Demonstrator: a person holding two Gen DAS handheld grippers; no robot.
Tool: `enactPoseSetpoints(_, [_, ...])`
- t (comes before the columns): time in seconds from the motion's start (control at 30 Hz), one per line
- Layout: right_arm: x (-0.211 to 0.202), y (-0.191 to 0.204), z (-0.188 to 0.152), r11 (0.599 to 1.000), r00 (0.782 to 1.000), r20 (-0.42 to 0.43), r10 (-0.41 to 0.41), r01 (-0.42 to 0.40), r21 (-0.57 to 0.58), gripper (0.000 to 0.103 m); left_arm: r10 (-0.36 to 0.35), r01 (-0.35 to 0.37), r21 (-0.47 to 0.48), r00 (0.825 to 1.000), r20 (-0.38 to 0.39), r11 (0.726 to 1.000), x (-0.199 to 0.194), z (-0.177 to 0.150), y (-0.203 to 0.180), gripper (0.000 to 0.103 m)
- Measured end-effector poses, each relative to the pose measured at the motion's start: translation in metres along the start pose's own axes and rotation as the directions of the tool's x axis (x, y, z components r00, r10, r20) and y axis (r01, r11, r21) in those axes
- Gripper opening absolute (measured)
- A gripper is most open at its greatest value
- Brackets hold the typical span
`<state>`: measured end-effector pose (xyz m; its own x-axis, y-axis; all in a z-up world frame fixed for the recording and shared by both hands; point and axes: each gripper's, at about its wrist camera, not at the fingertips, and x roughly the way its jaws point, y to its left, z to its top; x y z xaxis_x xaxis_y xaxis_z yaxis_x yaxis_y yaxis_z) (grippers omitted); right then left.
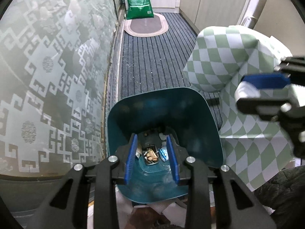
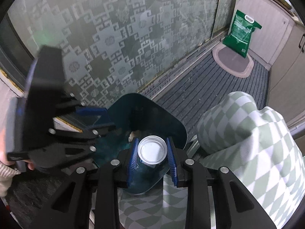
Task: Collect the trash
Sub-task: 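Open the left tool to drop the nut while the right tool drops the cup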
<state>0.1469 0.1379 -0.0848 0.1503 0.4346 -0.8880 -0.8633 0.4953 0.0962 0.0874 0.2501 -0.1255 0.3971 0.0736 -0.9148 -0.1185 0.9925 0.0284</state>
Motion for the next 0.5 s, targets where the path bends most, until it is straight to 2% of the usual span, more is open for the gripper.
enactPoseSetpoints(0.17, [0.017, 0.005, -0.001, 1.000, 0.998, -0.058, -0.016, 0.015, -0.011, 0.030, -0.006, 0.006, -0.017, 0.999, 0.032, 1.000, -0.013, 0.001, 0.006, 0.034])
enactPoseSetpoints(0.37, [0.033, 0.011, -0.003, 1.000, 0.993, -0.117, 0.003, -0.006, -0.019, 0.030, -0.024, 0.026, -0.040, 0.998, 0.050, 0.999, -0.023, 0.000, 0.012, 0.034])
enactPoseSetpoints(0.5, [0.042, 0.017, -0.003, 1.000, 0.989, -0.148, 0.008, -0.012, -0.023, 0.035, -0.032, 0.034, -0.045, 0.998, 0.052, 0.998, -0.027, -0.002, 0.014, 0.035])
